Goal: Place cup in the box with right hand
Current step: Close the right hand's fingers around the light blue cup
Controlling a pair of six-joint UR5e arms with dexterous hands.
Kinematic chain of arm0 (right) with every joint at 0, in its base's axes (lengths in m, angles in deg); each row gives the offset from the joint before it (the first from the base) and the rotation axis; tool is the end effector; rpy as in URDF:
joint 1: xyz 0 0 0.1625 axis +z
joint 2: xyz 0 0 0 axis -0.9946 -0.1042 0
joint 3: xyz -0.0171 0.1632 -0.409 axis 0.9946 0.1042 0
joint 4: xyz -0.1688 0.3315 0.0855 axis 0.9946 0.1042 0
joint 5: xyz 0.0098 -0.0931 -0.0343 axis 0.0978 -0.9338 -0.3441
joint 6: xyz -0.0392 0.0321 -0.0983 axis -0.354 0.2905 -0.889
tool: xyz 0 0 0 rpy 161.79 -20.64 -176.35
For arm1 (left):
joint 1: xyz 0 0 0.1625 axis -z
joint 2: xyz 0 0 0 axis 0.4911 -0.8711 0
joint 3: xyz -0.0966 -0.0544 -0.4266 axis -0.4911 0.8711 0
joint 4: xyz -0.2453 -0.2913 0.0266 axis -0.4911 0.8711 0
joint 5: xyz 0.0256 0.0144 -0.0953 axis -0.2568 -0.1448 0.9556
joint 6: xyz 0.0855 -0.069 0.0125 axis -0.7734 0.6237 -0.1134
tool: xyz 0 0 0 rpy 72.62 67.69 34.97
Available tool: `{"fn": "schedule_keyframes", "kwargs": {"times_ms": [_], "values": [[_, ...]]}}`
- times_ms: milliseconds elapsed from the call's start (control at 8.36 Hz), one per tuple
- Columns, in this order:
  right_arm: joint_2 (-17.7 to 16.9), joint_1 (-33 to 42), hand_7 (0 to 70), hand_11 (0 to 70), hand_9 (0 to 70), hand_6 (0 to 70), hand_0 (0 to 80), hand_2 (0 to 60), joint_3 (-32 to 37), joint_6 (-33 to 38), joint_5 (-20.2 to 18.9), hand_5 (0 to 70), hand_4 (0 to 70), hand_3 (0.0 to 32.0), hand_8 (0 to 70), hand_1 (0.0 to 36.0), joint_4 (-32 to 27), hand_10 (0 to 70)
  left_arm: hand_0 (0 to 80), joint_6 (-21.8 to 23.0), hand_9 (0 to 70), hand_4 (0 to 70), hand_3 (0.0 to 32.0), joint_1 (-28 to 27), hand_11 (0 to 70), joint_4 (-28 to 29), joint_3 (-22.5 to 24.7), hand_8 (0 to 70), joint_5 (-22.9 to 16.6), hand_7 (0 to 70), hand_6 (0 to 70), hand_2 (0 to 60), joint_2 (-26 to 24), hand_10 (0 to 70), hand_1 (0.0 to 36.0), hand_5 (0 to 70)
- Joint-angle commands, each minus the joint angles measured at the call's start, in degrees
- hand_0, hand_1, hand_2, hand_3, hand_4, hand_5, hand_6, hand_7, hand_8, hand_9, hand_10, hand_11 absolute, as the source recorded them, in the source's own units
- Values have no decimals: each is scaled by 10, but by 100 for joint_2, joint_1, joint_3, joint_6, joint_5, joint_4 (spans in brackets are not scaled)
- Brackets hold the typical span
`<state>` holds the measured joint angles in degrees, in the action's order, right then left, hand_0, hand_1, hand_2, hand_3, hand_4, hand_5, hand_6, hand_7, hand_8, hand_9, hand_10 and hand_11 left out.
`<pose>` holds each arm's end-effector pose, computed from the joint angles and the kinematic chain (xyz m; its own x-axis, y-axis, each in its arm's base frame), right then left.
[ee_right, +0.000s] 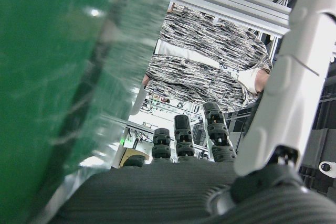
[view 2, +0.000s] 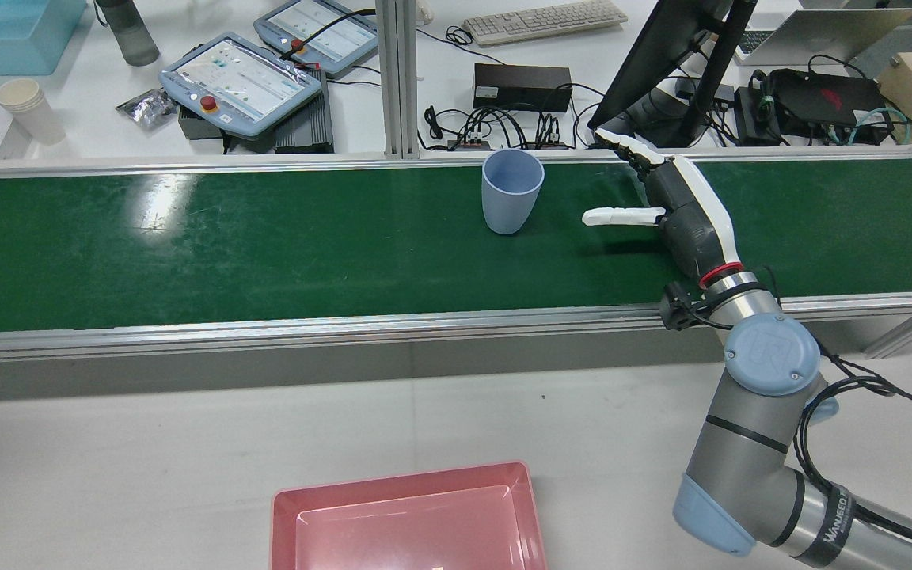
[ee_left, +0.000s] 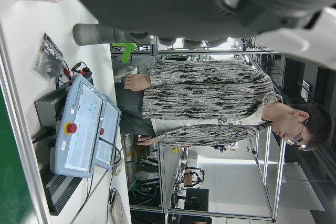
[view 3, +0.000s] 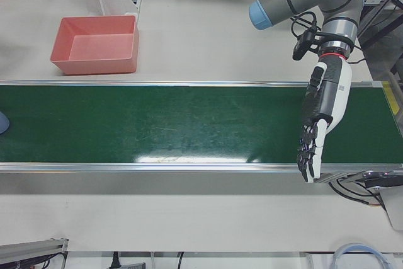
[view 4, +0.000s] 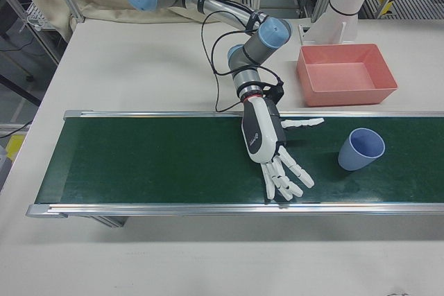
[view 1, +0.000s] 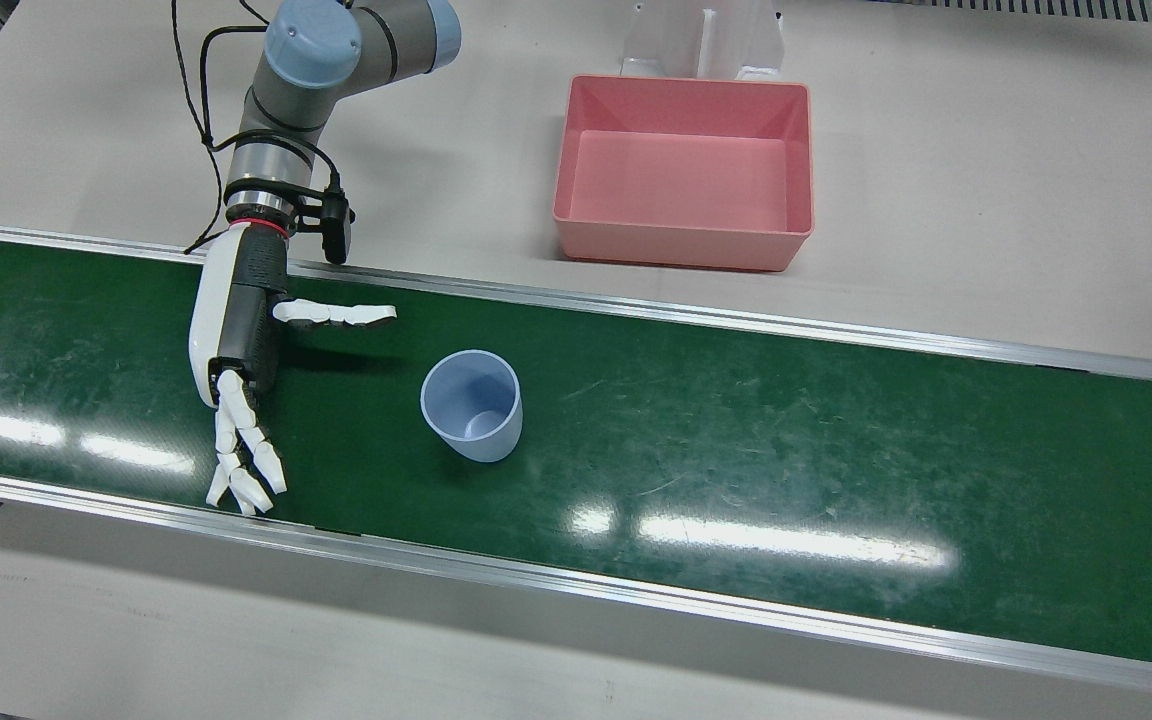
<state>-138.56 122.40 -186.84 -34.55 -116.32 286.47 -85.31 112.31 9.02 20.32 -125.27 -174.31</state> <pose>-0.2917 -0.5007 0.4572 -0.9543 0.0596 0.2929 -0.2797 0.1678 -0.9453 -0.0432 -0.5344 0.5690 -0.9414 -0.3351 -0.0386 -0.0009 0.1172 -0.9931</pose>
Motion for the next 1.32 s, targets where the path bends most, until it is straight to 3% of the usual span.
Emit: {"fn": "schedule_keyframes", "kwargs": {"times_ms": [0, 598, 717, 837, 957, 1076, 1196], "values": [[-7, -32, 259, 8, 141, 71, 488, 17, 18, -15, 9, 54, 0, 0, 73, 160, 0, 0, 0, 0, 0, 0, 0, -2, 0, 0, -8, 0, 0, 0, 0, 0, 0, 0, 0, 0], [10, -32, 296, 10, 155, 78, 494, 26, 54, -84, 79, 54, 15, 0, 79, 163, 17, 0, 0, 0, 0, 0, 0, -2, 0, 0, -9, 0, 0, 0, 0, 0, 0, 0, 0, 0], [45, -15, 352, 19, 181, 89, 494, 34, 54, -137, 227, 55, 19, 0, 92, 164, 44, 2, 0, 0, 0, 0, 0, -2, 0, 0, -9, 0, 0, 0, 0, 0, 0, 0, 0, 0], [80, -15, 544, 46, 263, 128, 497, 79, 45, -233, 368, 60, 50, 0, 127, 175, 53, 20, 0, 0, 0, 0, 0, -2, 0, 0, -9, 0, 0, 0, 0, 0, 0, 0, 0, 0], [98, -15, 700, 212, 546, 265, 478, 509, 10, -269, 378, 73, 376, 0, 308, 227, 148, 140, 0, 0, 0, 0, 0, -2, 0, 0, -9, 0, 0, 0, 0, 0, 0, 0, 0, 0], [81, 11, 700, 700, 700, 428, 407, 600, -34, -261, 369, 116, 700, 0, 700, 249, 254, 509, 0, 0, 0, 0, 0, -2, 0, 0, -9, 0, 0, 0, 0, 0, 0, 0, 0, 0], [46, 38, 700, 700, 700, 467, 365, 600, -121, -261, 369, 142, 700, 0, 700, 274, 368, 642, 0, 0, 0, 0, 0, -2, 0, 0, -9, 0, 0, 0, 0, 0, 0, 0, 0, 0]]}}
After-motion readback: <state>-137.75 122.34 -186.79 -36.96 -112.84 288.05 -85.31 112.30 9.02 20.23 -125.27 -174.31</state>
